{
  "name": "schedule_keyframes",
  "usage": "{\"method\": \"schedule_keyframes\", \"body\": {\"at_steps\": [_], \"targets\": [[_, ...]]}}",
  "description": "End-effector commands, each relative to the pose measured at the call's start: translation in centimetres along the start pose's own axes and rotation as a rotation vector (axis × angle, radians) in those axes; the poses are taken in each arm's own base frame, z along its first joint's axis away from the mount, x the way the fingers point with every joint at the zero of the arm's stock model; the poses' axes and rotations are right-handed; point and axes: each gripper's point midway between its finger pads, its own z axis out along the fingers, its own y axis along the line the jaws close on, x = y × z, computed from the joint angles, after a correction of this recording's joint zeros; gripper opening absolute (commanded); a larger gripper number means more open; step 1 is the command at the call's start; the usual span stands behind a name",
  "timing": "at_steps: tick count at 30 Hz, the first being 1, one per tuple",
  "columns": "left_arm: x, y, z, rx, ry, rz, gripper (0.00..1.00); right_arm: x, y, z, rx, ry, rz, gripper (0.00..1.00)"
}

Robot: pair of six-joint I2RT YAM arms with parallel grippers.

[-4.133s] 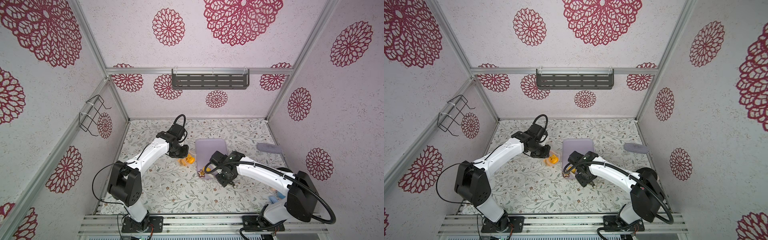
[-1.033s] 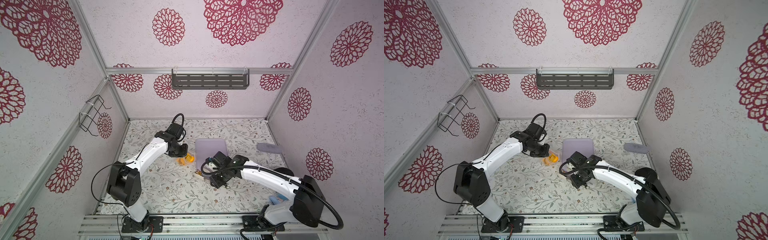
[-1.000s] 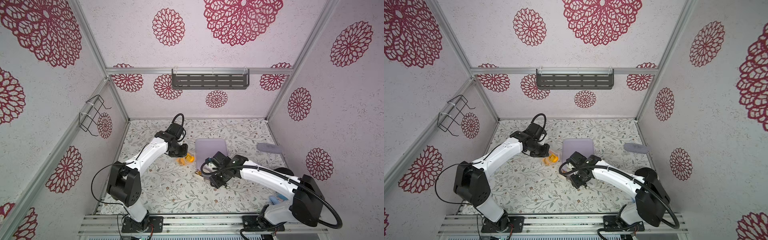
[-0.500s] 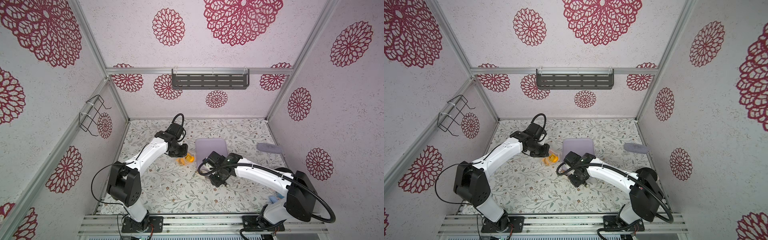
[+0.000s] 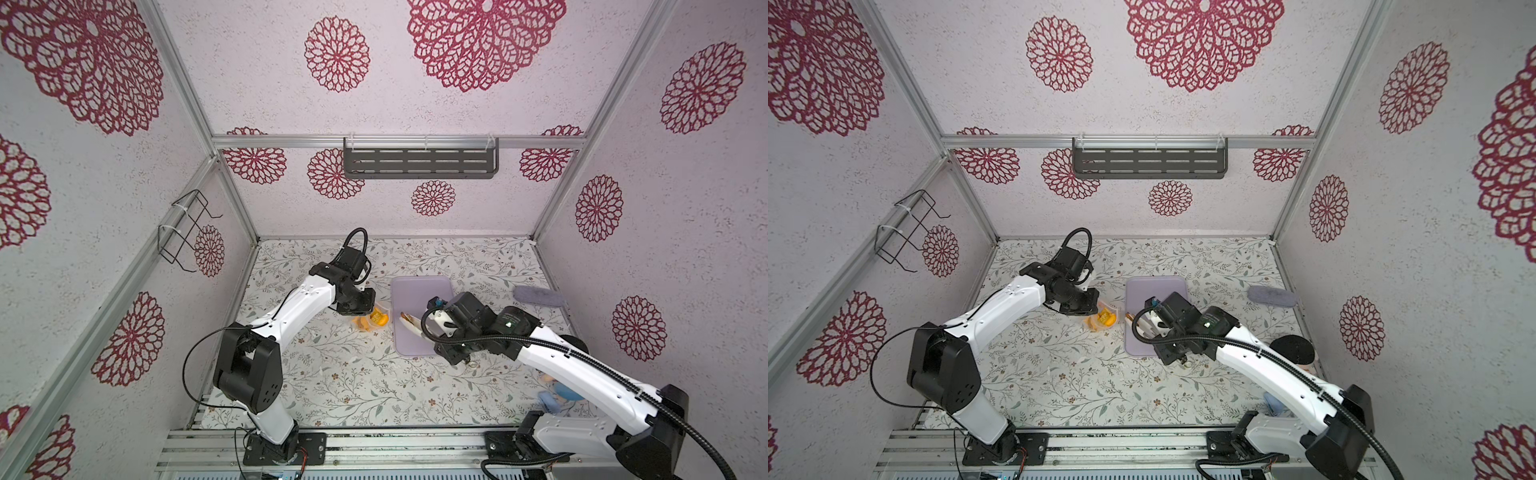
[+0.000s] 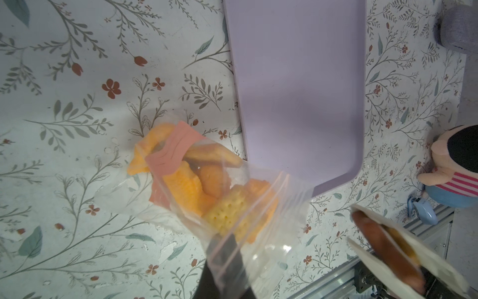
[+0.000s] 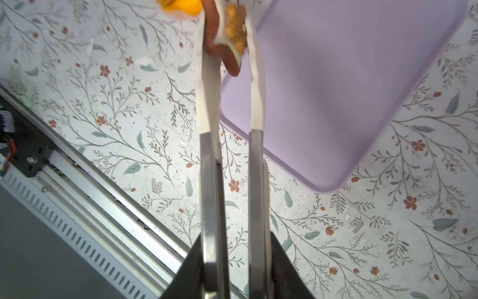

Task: Put the cookies into a resealable bag to prevent moisture
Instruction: Pick up the cookie from the tray, then place the cookie in the ziploc bag, then place the clamp on the tray.

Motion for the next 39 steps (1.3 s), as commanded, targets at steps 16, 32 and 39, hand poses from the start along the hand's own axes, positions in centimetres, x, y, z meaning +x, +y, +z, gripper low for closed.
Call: {"method": "schedule_keyframes", "body": {"at_steps": [16, 32, 39], "targets": [[-1.4, -1.4, -2.1, 0.064, -0.085, 0.011, 0.00, -6.5, 3.9, 2.1, -0.200, -0.114, -0.037, 0.38], [-1.6, -1.6, -2.3, 0.073, -0.087, 0.017, 0.00, -3.1, -5.3, -1.8, -0.014, -0.191, 0.237, 0.47], [-1.8, -2.1, -2.4, 0.106, -0.099, 0.015, 0.00, 0.9, -11.4, 3.5, 0.279, -0.045, 0.333, 0.46]]}}
